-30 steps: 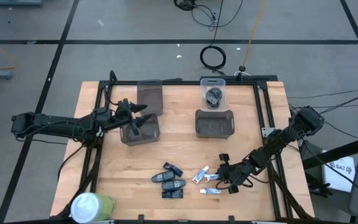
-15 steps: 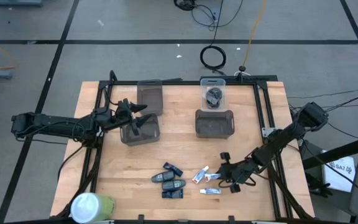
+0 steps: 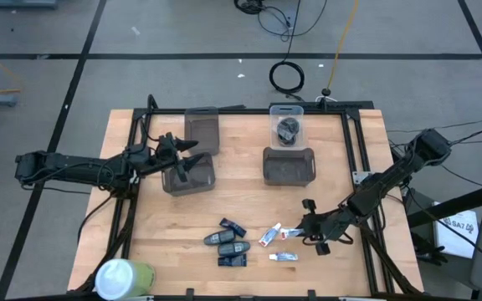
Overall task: Pick & Place Travel size toiletries
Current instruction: Put the top right white toothpaste into the bottom right black bin
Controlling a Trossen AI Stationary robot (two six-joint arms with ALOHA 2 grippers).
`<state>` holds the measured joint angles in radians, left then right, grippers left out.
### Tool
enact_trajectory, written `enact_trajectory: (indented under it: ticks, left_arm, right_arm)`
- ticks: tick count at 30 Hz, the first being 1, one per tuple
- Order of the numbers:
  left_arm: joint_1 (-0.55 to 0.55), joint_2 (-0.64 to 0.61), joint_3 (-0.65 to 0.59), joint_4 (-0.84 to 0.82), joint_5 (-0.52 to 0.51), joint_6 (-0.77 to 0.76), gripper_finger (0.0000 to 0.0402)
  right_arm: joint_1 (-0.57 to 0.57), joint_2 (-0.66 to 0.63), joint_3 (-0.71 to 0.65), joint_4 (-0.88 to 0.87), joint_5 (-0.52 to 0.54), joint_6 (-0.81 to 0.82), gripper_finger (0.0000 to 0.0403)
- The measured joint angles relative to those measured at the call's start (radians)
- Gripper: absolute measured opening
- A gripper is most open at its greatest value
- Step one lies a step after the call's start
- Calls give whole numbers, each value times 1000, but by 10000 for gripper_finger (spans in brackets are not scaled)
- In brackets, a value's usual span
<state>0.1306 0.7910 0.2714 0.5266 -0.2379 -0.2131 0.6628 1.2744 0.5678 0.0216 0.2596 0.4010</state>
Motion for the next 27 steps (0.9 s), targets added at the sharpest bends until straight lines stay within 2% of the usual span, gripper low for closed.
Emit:
enact_trajectory:
  ticks: [8,14,20,27]
  left_arm:
    - [0,0,0,0,0,0,271]
    - [0,0,0,0,0,0,271]
    - [0,0,0,0,0,0,271]
    - [0,0,0,0,0,0,271]
  right_arm:
    - [0,-69,-82,34,-1,79,71]
    - [0,-170,-166,47,-1,122,68]
    - [0,-263,-284,288,33,45,69]
    - [-27,-308,-402,602,165,-63,70]
